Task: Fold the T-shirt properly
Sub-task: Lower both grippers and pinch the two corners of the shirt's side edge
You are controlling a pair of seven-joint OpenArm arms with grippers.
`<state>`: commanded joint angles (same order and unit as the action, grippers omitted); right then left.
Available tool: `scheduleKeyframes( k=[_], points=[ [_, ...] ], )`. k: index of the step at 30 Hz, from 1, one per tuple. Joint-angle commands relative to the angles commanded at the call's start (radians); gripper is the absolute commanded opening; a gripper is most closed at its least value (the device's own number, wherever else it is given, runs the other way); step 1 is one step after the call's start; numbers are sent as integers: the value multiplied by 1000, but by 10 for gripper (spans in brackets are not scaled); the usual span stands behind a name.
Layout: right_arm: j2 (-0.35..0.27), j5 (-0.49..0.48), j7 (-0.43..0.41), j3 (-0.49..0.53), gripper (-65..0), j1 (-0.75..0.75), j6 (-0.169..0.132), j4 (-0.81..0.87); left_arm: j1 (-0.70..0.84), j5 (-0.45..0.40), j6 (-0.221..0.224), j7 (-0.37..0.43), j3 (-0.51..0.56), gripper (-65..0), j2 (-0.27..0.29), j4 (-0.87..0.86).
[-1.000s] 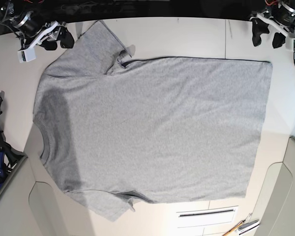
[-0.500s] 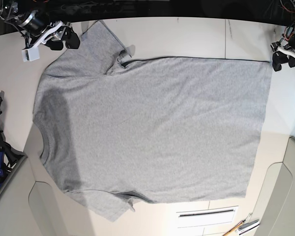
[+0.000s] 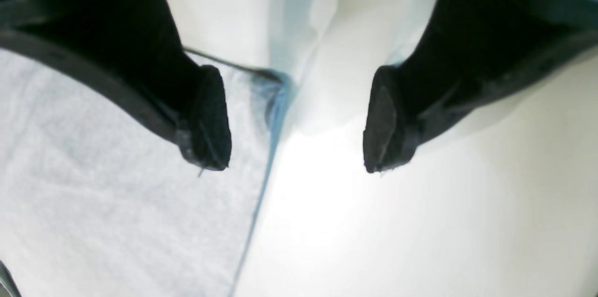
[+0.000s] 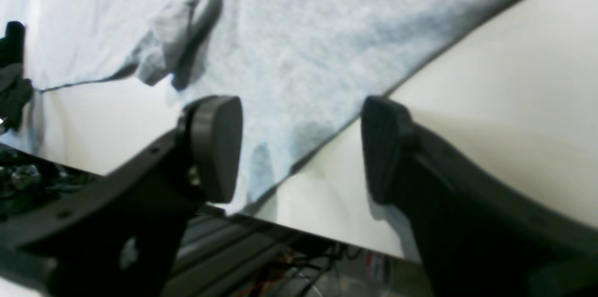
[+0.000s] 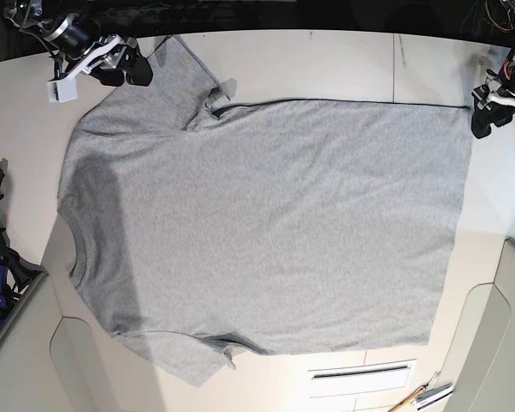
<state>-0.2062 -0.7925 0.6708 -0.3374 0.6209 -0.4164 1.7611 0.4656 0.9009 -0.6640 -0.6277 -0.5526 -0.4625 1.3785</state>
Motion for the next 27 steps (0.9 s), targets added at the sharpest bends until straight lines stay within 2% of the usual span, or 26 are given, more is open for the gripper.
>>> scheduleKeyframes(
  k=[9, 13, 14, 16, 17, 18, 20, 25, 26, 27],
  points=[
    [46, 0, 0, 19, -249, -33, -7, 0, 0, -6, -3, -9, 85, -171, 0, 0],
    [46, 3, 0, 19, -254, -33, -6, 0, 0, -49, -3, -8, 96, -173, 2, 0],
    [46, 5, 0, 19, -277, -33, -6, 0, 0, -60, -3, -9, 96, -173, 2, 0],
    [46, 9, 0, 19, -365, -33, -6, 0, 0, -66, -6, -10, 96, -174, 2, 0],
    [46, 9, 0, 19, -406, -33, -7, 0, 0, -68, -32, -18, 96, -174, 2, 0],
    [47, 10, 0, 19, -429, -33, -12, 0, 0, -67, -34, -32, 96, -174, 2, 0],
    [47, 11, 0, 19, -435, -33, -19, 0, 0, -66, -34, -63, 96, -174, 3, 0],
    [47, 11, 0, 19, -435, -33, -19, 0, 1, -66, -34, -76, 96, -175, 3, 0],
    [47, 11, -1, 19, -435, -33, -19, 0, 1, -64, -34, -93, 96, -185, 3, 0],
    [47, 11, -1, 19, -435, -33, -19, 0, 1, -58, -34, -114, 96, -222, 4, 0]
  ],
)
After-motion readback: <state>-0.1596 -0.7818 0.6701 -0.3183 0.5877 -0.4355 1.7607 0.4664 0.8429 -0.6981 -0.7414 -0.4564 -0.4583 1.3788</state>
